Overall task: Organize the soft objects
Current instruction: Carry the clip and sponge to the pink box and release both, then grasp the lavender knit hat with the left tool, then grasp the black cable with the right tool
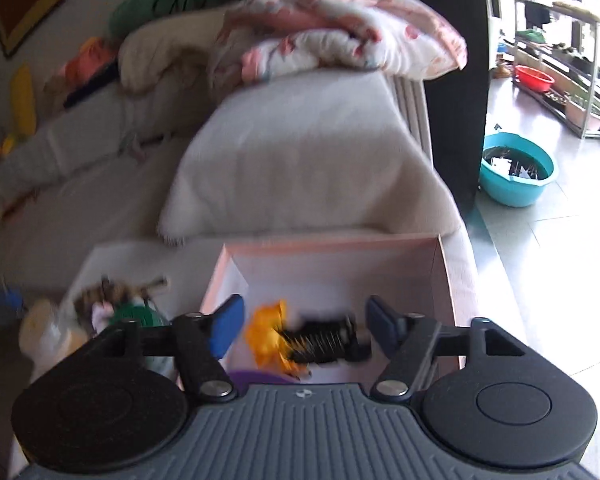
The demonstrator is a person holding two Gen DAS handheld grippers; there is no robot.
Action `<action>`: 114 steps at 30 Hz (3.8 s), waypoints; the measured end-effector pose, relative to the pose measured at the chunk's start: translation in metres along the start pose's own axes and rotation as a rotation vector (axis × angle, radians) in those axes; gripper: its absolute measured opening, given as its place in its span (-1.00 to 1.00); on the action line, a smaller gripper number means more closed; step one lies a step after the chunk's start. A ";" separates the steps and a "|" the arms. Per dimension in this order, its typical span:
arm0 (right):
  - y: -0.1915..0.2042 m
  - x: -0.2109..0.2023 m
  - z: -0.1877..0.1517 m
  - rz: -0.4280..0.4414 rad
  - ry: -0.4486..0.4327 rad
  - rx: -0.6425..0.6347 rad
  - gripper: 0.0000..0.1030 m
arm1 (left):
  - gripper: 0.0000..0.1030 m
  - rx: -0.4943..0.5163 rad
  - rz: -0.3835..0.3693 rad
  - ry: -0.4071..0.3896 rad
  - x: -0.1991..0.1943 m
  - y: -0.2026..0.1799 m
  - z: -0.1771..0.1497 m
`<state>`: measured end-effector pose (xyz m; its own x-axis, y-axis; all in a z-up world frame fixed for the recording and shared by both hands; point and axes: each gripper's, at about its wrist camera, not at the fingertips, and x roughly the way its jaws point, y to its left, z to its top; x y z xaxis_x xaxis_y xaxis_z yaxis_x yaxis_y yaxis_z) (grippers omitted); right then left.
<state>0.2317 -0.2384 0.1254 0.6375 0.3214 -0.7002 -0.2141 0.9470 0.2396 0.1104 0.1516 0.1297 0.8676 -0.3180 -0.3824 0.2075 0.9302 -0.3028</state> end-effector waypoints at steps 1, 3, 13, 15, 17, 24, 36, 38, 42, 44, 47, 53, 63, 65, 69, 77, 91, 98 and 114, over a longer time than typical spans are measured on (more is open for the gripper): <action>0.002 -0.003 0.002 -0.011 0.000 -0.002 0.34 | -0.32 -0.006 0.044 -0.010 0.000 0.013 -0.004; 0.011 -0.008 0.004 -0.043 -0.001 -0.026 0.35 | -0.32 -0.045 0.114 -0.026 -0.009 0.038 -0.007; 0.096 -0.038 -0.010 -0.053 -0.114 -0.216 0.34 | -0.32 -0.120 0.146 -0.075 -0.054 0.081 -0.033; 0.120 -0.045 -0.020 -0.025 -0.147 -0.278 0.35 | -0.32 -0.102 0.134 -0.072 -0.057 0.076 -0.040; 0.144 -0.045 -0.033 0.014 -0.156 -0.353 0.35 | -0.32 -0.092 0.131 -0.066 -0.059 0.073 -0.047; 0.222 -0.013 -0.099 0.077 -0.140 -0.546 0.35 | -0.32 -0.125 0.100 -0.031 -0.069 0.072 -0.074; 0.255 0.056 -0.144 -0.037 -0.073 -0.678 -0.14 | -0.32 -0.125 0.049 0.029 -0.061 0.067 -0.091; 0.248 0.052 -0.144 -0.023 -0.054 -0.669 -0.26 | -0.32 -0.127 0.046 0.036 -0.060 0.066 -0.092; 0.235 0.028 -0.149 -0.001 -0.098 -0.647 -0.72 | -0.32 -0.125 0.035 0.051 -0.056 0.061 -0.095; 0.225 0.013 -0.149 0.031 -0.104 -0.623 -0.84 | -0.32 -0.118 0.028 0.060 -0.054 0.058 -0.096; 0.209 -0.011 -0.153 0.057 -0.123 -0.584 -0.84 | -0.32 -0.096 0.019 0.071 -0.051 0.049 -0.098; 0.176 -0.029 -0.170 0.029 -0.096 -0.544 -0.81 | -0.32 -0.140 -0.002 0.091 -0.034 0.030 -0.093; 0.141 -0.018 -0.204 0.045 -0.027 -0.405 -0.17 | -0.30 0.242 0.159 0.040 0.031 -0.052 -0.072; 0.133 -0.020 -0.210 0.043 -0.027 -0.395 -0.17 | -0.30 0.291 0.186 0.087 0.049 -0.058 -0.076; 0.119 -0.025 -0.218 0.043 -0.028 -0.373 -0.11 | -0.29 0.332 0.178 0.176 0.068 -0.062 -0.088; 0.111 -0.023 -0.223 0.049 -0.011 -0.343 -0.10 | -0.50 0.398 0.150 0.242 0.062 -0.058 -0.110; 0.155 -0.015 -0.187 0.086 -0.060 -0.428 -0.09 | -0.57 0.105 0.085 0.153 -0.053 0.011 -0.104; 0.190 0.033 -0.140 0.154 -0.009 -0.302 -0.11 | -0.57 0.041 0.061 0.128 -0.056 0.034 -0.107; 0.217 0.105 -0.123 -0.011 0.038 -0.162 -0.37 | -0.57 -0.003 0.037 0.132 -0.058 0.053 -0.117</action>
<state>0.1613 0.0015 0.0214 0.6123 0.3082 -0.7281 -0.3257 0.9375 0.1229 0.0181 0.1983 0.0340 0.8073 -0.3053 -0.5050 0.1753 0.9412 -0.2888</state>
